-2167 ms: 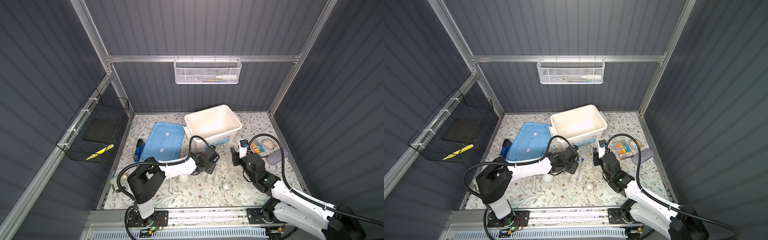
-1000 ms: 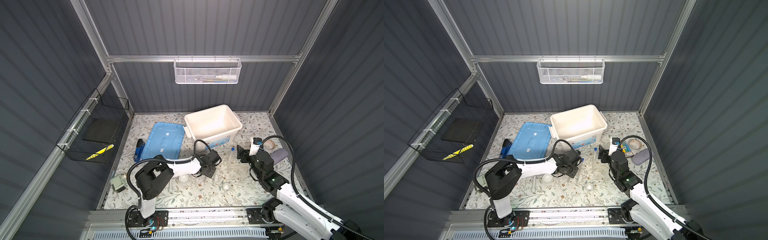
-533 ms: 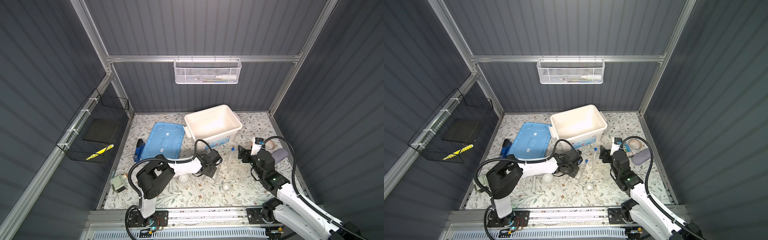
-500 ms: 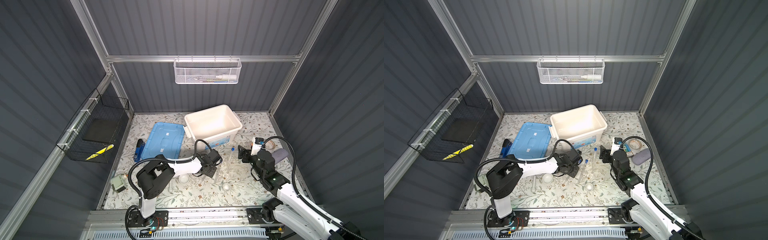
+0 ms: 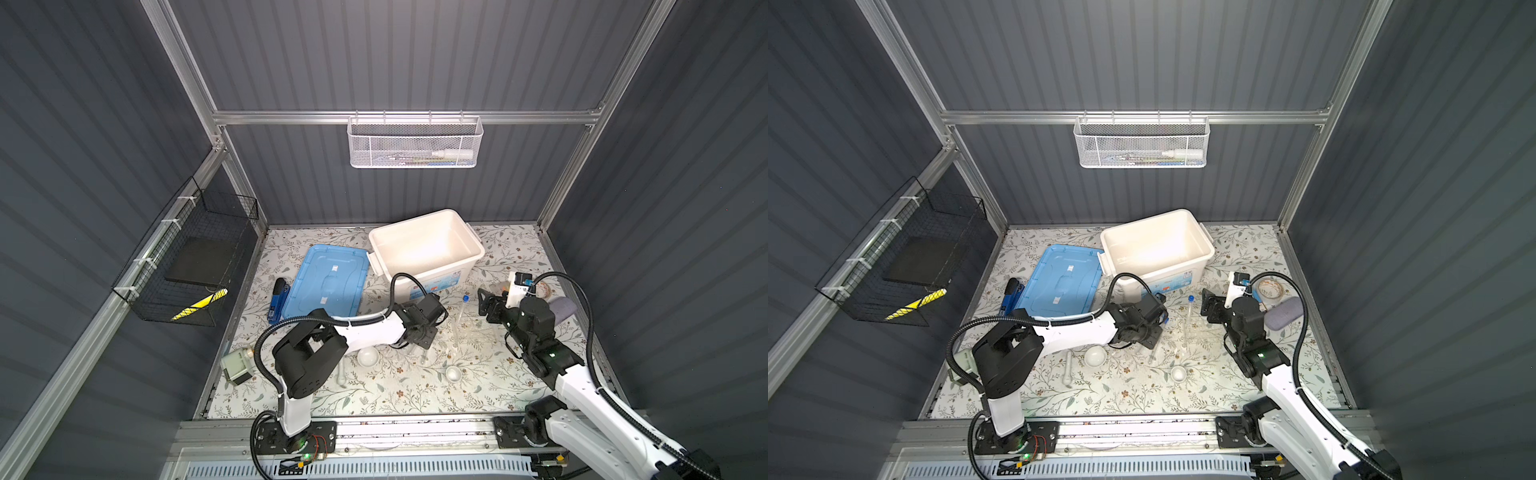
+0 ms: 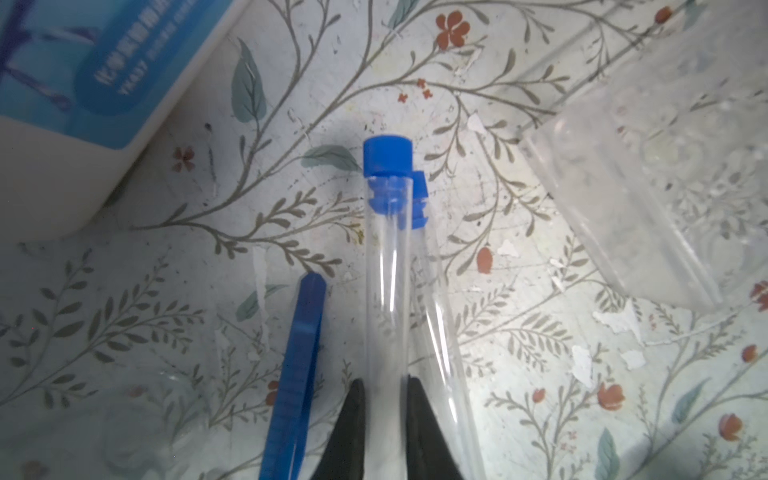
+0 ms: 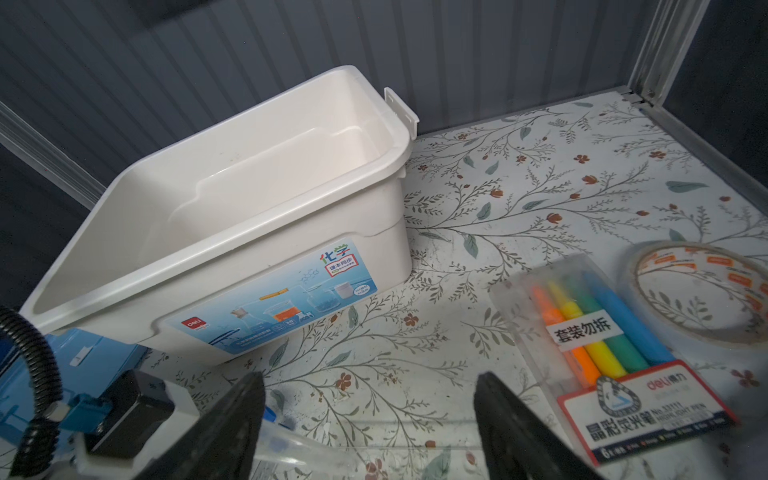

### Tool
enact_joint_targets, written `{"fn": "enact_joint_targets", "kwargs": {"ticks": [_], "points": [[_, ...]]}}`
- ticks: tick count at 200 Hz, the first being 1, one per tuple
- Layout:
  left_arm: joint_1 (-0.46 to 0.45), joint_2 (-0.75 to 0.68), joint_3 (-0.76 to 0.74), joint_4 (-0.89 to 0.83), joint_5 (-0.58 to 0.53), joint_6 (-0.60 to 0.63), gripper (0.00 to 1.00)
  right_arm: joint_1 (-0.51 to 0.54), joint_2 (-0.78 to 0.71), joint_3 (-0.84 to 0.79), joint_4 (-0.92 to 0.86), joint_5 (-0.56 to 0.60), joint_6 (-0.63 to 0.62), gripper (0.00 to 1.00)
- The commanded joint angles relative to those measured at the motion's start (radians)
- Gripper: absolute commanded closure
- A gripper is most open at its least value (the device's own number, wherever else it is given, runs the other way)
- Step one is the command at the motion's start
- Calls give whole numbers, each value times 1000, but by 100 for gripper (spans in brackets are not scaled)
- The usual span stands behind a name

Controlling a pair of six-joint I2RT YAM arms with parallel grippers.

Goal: Organize the chemistry lab equipment
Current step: 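Lift the second tube with the left gripper toward the right gripper, then close the right gripper on the tube's blue cap above the left gripper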

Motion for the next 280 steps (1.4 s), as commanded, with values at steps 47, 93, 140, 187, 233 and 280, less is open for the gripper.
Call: {"fn": "enact_joint_targets", "kwargs": {"ticks": [47, 93, 140, 187, 233, 280], "points": [[-8, -139, -19, 145, -42, 84, 87, -123, 46, 87, -33, -290, 116, 22], [-8, -176, -16, 191, -73, 162, 87, -190, 126, 136, -31, -442, 162, 25], [-8, -187, -11, 266, -18, 268, 87, -227, 214, 165, 14, -625, 208, 29], [-8, -146, 16, 281, 20, 323, 87, -236, 277, 171, 76, -696, 228, 30], [-8, -101, 52, 285, 16, 370, 87, -242, 357, 199, 114, -748, 233, 32], [-5, -57, 100, 286, 16, 414, 87, -247, 416, 216, 157, -798, 256, 37]]}}
